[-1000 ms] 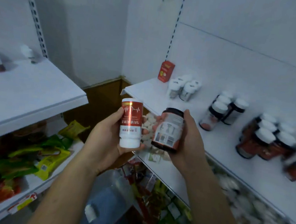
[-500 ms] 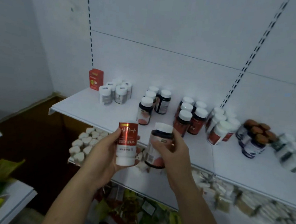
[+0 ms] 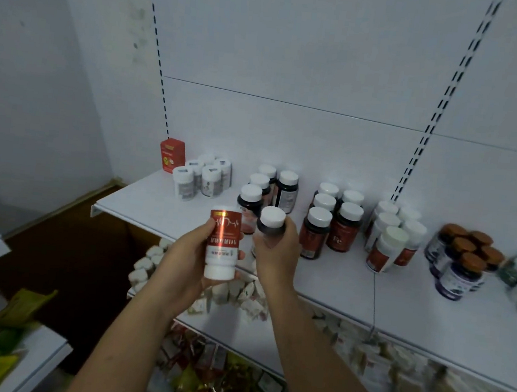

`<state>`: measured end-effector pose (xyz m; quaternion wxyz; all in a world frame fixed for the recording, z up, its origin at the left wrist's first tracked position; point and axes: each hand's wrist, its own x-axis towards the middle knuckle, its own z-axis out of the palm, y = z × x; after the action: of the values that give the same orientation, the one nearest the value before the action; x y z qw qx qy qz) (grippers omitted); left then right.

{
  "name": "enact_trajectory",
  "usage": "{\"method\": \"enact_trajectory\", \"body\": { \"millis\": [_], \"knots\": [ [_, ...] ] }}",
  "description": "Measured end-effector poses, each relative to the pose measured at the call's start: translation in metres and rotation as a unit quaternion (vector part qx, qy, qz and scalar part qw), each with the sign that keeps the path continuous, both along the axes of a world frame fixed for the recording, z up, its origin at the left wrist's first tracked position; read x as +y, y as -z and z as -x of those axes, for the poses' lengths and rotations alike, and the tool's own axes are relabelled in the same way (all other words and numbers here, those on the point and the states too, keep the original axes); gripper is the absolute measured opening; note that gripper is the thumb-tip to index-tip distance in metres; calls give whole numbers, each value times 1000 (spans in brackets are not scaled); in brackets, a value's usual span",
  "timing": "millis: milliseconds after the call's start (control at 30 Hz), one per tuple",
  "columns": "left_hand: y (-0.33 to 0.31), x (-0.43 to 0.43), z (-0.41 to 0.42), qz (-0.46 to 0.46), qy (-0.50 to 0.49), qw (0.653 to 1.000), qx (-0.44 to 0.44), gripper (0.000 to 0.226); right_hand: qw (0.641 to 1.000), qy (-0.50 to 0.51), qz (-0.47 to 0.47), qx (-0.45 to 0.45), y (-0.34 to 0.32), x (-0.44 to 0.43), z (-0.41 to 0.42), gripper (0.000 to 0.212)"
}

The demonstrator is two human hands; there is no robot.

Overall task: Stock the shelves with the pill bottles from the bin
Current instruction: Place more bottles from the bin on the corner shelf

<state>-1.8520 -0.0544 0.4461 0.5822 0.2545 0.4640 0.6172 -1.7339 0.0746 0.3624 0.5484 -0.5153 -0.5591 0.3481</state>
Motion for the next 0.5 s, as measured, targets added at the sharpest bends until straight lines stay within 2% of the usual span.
{"method": "enact_trajectory", "body": {
  "millis": [133,200,300,400,500],
  "knots": [
    [0,7,-4,16,-1,1000,-1,44,1000,16,8,-15,2,6,-3,67],
    [0,9,-6,22,-1,1000,-16,45,1000,19,18,17,-2,-6,-6,71],
    [3,10,-6,28,-2,999,-25,46,998,28,6,51,2,-33,-7,58],
    [6,11,-6,27,0,999,-31,46,1000,-5,-15,-7,15,-44,-7,37],
    [9,12,-5,22,-2,999,-43,44,995,-55,9,-86,16,-35,-6,34]
  ]
}}
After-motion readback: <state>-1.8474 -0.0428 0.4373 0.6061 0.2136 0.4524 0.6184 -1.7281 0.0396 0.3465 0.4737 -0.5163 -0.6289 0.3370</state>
